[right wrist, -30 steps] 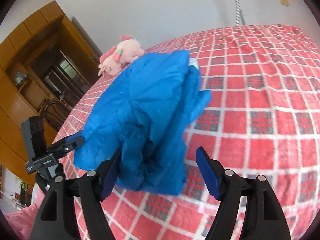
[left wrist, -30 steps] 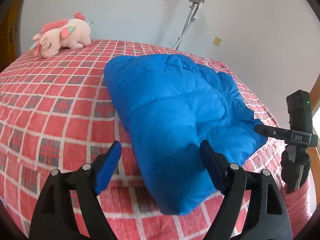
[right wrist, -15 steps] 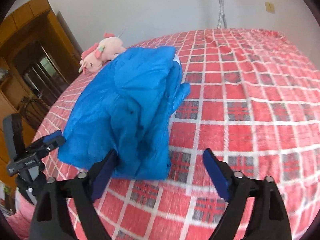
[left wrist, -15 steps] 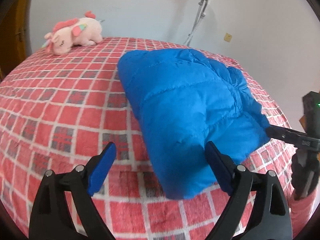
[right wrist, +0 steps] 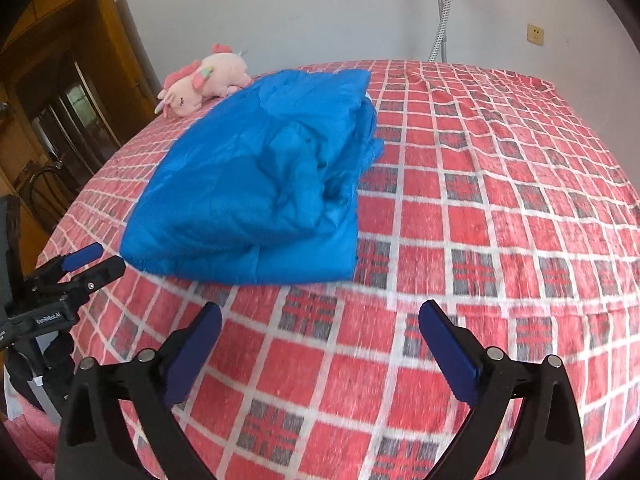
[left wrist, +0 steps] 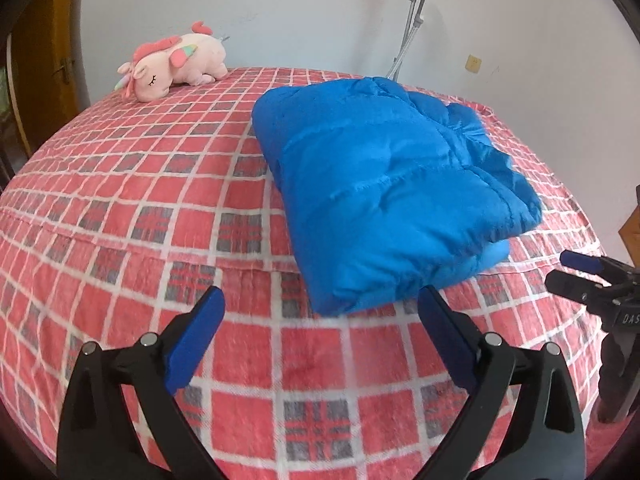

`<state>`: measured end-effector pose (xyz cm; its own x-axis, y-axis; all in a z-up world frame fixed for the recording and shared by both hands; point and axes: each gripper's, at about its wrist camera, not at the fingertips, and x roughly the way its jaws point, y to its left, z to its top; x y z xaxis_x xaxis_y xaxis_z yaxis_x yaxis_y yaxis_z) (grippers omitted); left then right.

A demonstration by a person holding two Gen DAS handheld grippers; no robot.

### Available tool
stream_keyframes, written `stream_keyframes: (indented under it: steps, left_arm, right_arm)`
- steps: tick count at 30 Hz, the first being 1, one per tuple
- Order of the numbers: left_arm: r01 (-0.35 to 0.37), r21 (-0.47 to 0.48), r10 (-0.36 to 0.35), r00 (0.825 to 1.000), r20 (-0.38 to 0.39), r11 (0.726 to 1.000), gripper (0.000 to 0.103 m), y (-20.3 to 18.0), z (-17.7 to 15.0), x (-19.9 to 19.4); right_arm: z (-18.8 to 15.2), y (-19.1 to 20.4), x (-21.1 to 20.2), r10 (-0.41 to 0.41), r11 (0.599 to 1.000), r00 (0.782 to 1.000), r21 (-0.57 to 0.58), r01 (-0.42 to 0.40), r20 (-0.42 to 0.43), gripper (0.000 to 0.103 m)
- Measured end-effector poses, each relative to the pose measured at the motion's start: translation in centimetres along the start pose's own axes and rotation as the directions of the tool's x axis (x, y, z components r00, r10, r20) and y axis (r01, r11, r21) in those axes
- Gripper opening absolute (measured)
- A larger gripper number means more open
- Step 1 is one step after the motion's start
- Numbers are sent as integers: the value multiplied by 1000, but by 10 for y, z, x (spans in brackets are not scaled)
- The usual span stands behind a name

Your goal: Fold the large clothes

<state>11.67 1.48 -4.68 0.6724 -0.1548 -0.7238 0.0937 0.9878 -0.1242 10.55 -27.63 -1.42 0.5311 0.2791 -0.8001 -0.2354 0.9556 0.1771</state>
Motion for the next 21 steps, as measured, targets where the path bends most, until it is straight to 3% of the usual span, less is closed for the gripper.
stream_keyframes:
  steps: [12, 21]
  left_arm:
    - [-79, 22, 78, 996, 54, 997, 96, -16, -15, -33]
    - [-79, 32, 77, 995, 69, 996, 96, -21, -22, -54]
  right_arm:
    - [-20, 9, -21, 0, 1000, 1000, 0, 0, 11, 99]
    - [-25, 21, -40, 30, 999, 999, -13, -30, 35, 99]
